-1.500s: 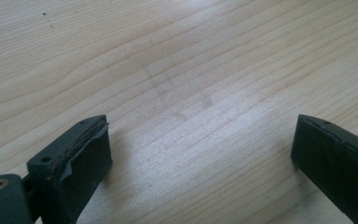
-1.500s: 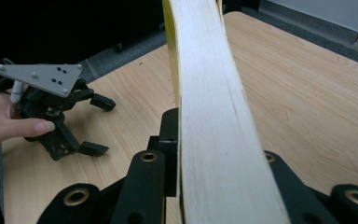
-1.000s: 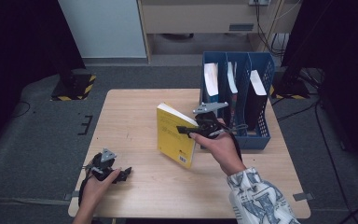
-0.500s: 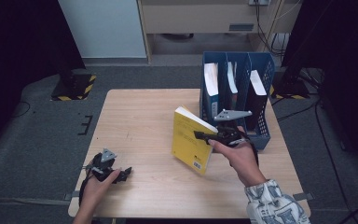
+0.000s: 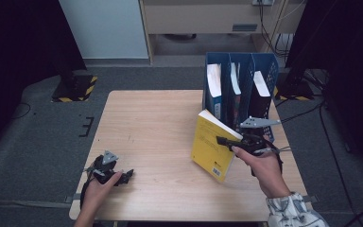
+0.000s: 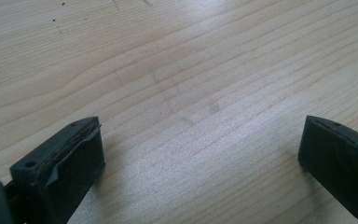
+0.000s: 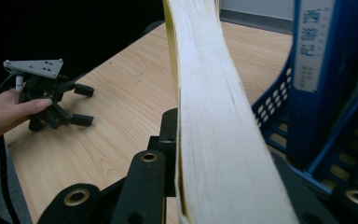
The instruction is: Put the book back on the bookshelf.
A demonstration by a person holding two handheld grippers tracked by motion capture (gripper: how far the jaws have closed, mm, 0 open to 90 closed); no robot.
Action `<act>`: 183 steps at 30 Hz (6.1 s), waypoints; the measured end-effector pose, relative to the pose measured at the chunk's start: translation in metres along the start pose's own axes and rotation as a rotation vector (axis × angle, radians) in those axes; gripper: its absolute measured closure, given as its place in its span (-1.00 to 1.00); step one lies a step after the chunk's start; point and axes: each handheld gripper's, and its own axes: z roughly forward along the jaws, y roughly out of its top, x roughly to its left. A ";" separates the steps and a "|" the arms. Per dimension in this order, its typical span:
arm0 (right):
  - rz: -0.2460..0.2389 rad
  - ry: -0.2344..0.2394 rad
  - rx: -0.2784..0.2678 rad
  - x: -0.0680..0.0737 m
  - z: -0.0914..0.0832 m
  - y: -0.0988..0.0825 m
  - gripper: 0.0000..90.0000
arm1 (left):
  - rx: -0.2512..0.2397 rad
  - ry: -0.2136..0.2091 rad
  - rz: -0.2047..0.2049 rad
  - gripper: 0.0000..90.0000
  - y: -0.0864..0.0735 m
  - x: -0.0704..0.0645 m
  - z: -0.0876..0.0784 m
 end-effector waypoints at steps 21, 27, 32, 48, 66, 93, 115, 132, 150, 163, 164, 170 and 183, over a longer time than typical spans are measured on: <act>0.076 -0.024 -0.044 -0.014 -0.045 0.017 0.67 | 0.001 0.002 -0.003 -1.00 0.000 0.000 0.000; 0.097 -0.049 -0.050 -0.023 -0.061 0.017 0.67 | 0.000 0.004 -0.005 -1.00 0.000 -0.001 0.000; 0.124 -0.072 -0.073 -0.034 -0.076 0.020 0.67 | 0.005 0.004 0.000 -1.00 0.001 -0.001 0.001; 0.154 -0.188 -0.074 -0.052 -0.108 0.040 0.67 | 0.005 0.006 -0.001 -1.00 0.001 -0.001 0.001; 0.134 -0.332 -0.062 -0.070 -0.103 0.073 0.67 | 0.005 0.007 -0.002 -1.00 0.001 -0.002 0.001; 0.172 -0.464 -0.057 -0.092 -0.051 0.097 0.67 | 0.003 0.006 -0.003 -1.00 0.001 -0.002 0.001; 0.175 -0.556 -0.034 -0.102 0.003 0.121 0.66 | 0.005 -0.001 0.005 -1.00 0.003 -0.002 0.003; 0.213 -0.598 -0.042 -0.115 0.029 0.122 0.66 | 0.000 -0.005 0.004 -1.00 0.004 -0.003 0.004; 0.246 -0.594 -0.022 -0.125 0.042 0.102 0.66 | -0.003 -0.006 0.002 -1.00 0.004 -0.003 0.004; 0.257 -0.595 -0.011 -0.128 0.047 0.091 0.66 | 0.001 -0.006 0.006 -1.00 0.004 -0.003 0.004; 0.255 -0.595 -0.010 -0.128 0.047 0.091 0.66 | 0.001 -0.006 0.006 -1.00 0.004 -0.003 0.004; 0.263 -0.590 -0.001 -0.130 0.048 0.087 0.65 | 0.001 -0.007 0.007 -1.00 0.004 -0.003 0.004; 0.260 -0.587 0.011 -0.131 0.049 0.084 0.65 | 0.001 -0.008 0.007 -1.00 0.004 -0.003 0.004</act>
